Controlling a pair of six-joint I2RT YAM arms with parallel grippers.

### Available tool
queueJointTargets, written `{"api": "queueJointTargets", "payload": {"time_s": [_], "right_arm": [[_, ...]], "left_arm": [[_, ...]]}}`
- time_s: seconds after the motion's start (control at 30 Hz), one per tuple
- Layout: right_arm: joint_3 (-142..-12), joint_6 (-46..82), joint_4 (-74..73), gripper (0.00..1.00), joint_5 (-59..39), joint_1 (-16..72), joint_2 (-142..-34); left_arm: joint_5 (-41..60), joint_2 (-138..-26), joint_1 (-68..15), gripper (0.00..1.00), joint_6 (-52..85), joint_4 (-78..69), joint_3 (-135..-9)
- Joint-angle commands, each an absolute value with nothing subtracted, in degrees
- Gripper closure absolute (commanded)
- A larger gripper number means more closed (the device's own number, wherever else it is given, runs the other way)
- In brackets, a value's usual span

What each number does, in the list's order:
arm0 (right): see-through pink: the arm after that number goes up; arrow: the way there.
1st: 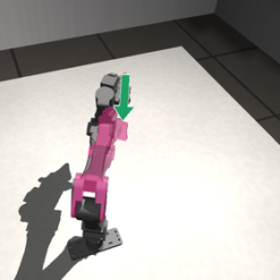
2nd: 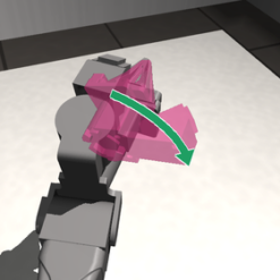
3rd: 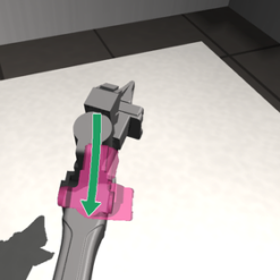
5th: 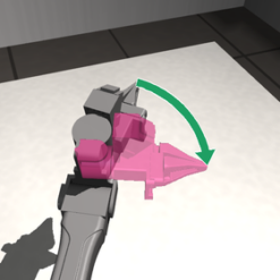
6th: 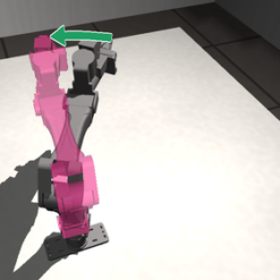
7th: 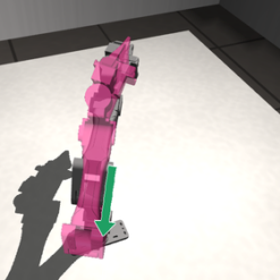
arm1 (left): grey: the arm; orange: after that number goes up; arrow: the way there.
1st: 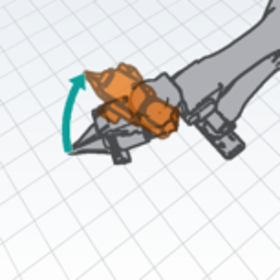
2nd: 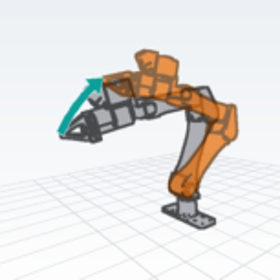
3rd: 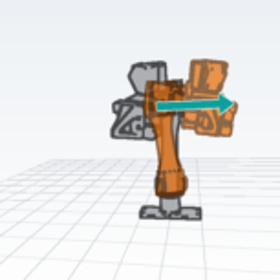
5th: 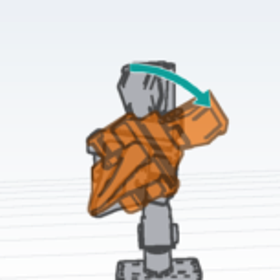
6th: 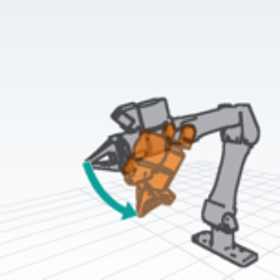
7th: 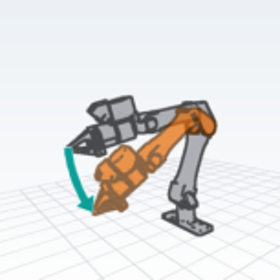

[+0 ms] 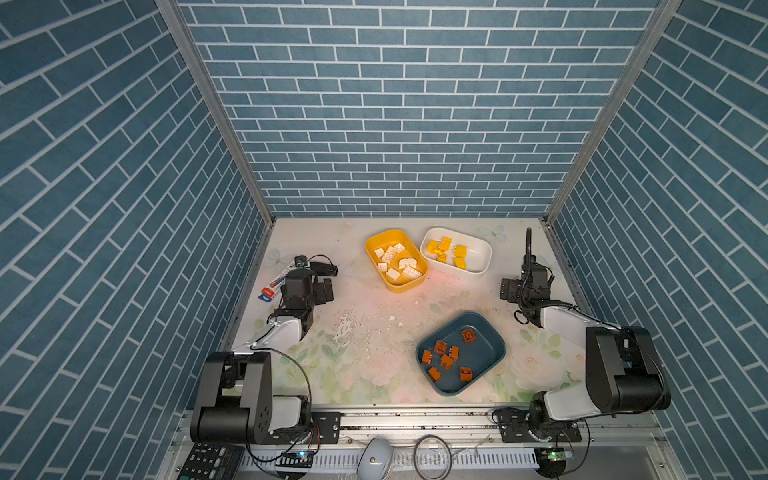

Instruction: Sort the legos into containers by color

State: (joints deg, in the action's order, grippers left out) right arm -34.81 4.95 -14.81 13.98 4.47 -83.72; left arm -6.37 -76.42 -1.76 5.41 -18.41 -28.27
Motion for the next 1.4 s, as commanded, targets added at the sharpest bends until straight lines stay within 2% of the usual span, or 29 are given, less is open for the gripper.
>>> {"api": "queueJointTargets", "payload": {"time_s": [0.0, 0.13, 0.2, 0.3, 0.47, 1.1, 1.37], "right_arm": [[-31.51, -0.47, -28.88, 0.02, 8.71, 2.65, -81.22], [-23.68, 0.08, -42.17, 0.02, 3.79, 0.67, -81.51], [-20.68, 0.38, -48.42, 0.01, 1.74, -0.10, -83.20], [-16.73, 0.96, -57.71, 0.01, -0.33, -1.12, -85.04], [-16.27, 0.43, -60.35, 0.01, -4.41, -2.01, -87.28], [-14.86, 1.76, -63.43, 0.01, -1.54, -2.19, -87.23], [-15.38, 2.31, -61.56, 0.01, -0.42, -2.29, -86.35]], "left_arm": [[-5.61, -77.80, -1.40, 0.00, 1.52, -33.04, -25.07], [-5.62, -79.36, -1.32, 0.00, -1.60, -37.20, -24.80], [-5.20, -83.32, -1.23, 0.00, -2.28, -49.92, -20.37], [-4.92, -87.77, -1.09, 0.00, -2.49, -59.61, -17.04], [-3.16, -87.19, -0.88, 0.00, -2.68, -57.30, -17.90], [0.78, -84.65, -0.97, 0.00, -4.55, -54.81, -18.19], [2.64, -79.67, -0.99, 0.00, -5.21, -50.03, -18.41]]}}
